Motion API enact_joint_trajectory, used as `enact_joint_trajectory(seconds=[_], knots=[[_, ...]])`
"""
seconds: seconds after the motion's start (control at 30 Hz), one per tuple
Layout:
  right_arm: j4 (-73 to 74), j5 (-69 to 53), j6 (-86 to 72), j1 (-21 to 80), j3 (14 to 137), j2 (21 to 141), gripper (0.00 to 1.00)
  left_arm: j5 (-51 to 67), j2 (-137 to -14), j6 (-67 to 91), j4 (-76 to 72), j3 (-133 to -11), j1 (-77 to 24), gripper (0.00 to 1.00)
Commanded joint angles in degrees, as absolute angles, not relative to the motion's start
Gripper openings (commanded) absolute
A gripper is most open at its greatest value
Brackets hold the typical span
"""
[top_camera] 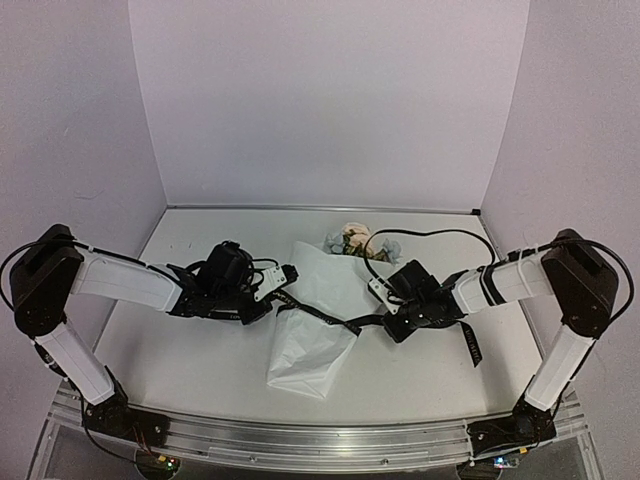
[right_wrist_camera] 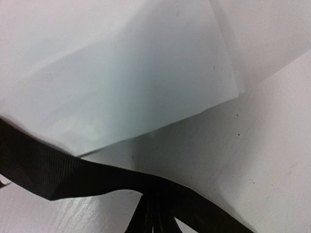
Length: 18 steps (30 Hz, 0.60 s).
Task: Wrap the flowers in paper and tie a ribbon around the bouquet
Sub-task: Tie the ribbon around the folded bouquet.
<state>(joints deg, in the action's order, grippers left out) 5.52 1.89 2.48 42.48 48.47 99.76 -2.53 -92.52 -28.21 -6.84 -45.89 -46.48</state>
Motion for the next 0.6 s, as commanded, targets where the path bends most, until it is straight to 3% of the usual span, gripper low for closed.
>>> enact_joint_trajectory(seconds=[0.0, 0.2, 0.4, 0.57], knots=[[4.57, 4.65, -3.05, 42.63, 45.71, 95.28, 0.00, -3.93, -89.45, -15.91, -11.36, -44.37, -46.67, 0.00], [5.25, 9.29, -8.13, 42.63, 42.03, 90.93, 0.00, -4.43, -86.76, -5.92, -13.96, -41.30, -46.81, 0.00], [5.62, 5.15, -8.94, 42.63, 42.26, 89.58, 0.00, -2.48, -84.79, -3.42, -16.25, -39.38, -46.75, 0.00], [5.55, -3.36, -8.24, 42.94, 45.55, 92.24, 0.38, -0.60, -84.88, -4.22, -16.22, -39.58, -46.77, 0.00]])
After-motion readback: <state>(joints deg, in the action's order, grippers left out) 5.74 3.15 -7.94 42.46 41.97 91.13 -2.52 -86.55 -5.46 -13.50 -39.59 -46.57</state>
